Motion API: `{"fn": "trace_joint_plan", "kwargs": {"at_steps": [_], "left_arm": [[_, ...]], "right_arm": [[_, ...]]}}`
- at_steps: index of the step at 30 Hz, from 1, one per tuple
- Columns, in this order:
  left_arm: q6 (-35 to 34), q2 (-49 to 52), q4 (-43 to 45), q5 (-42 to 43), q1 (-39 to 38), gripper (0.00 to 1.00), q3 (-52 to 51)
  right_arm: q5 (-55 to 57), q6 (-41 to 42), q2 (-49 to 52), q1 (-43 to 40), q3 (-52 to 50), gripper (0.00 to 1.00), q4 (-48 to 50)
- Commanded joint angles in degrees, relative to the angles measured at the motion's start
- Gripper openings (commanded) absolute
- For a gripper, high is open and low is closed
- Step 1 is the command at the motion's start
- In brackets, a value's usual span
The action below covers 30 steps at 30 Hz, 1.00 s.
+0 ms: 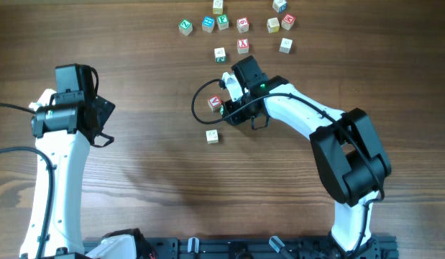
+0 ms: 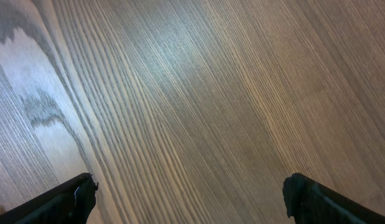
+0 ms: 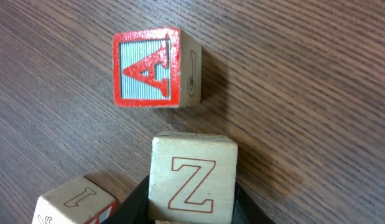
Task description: Form a circle
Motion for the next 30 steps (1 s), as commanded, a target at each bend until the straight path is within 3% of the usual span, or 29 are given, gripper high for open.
{"fn": "trace_joint_plan", "kwargs": {"at_steps": [1,30], "left_arm": [[-0.8,0.1,0.0,0.5,0.4,1.0,0.1],[-0.8,0.1,0.0,0.5,0.4,1.0,0.1]], "right_arm": [[-1.3,-0.2,0.8,0.2,-0.2,0.1,0.9],[1.2,1.9,0.8,0.2,-0.2,0.11,3.3]]}}
